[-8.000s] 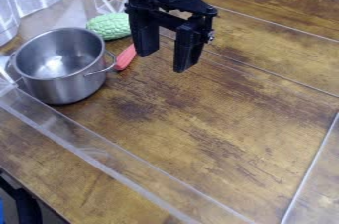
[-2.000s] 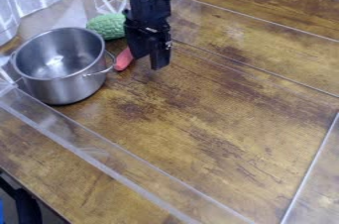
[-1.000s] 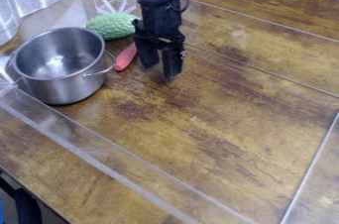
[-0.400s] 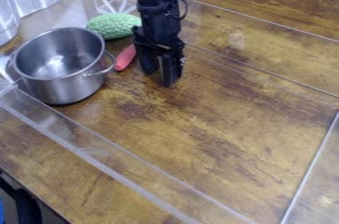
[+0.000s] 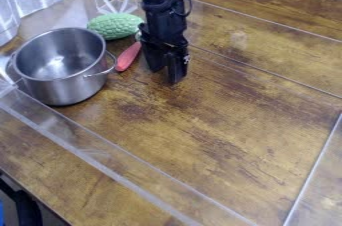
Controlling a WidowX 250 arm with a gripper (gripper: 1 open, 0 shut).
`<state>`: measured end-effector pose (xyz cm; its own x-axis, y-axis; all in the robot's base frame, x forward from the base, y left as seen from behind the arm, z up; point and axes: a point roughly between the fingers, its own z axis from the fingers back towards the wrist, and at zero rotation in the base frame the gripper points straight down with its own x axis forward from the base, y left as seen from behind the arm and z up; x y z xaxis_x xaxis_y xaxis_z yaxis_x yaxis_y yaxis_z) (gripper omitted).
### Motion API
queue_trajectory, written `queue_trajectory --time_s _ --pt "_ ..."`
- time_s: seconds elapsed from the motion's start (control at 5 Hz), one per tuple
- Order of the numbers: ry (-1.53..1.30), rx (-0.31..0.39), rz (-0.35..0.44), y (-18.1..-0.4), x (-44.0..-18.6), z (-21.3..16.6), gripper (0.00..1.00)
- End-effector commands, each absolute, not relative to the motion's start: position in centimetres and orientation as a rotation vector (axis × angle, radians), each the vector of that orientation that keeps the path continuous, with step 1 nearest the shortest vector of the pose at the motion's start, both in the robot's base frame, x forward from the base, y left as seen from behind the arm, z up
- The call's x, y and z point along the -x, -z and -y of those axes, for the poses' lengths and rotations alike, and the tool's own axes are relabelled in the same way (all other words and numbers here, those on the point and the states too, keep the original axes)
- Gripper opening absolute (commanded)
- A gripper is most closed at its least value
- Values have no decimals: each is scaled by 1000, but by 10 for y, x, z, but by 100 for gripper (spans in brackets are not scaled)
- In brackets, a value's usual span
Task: Move the pink spoon to the left side of the table
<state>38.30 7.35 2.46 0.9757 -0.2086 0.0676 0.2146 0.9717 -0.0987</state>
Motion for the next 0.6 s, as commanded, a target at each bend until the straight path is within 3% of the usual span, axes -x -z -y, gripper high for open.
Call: queue_trajectory --time_s 0.0,0.4 --pt "163 109 125 -50 -382 -70 100" --pt "111 128 213 -77 -387 -61 100"
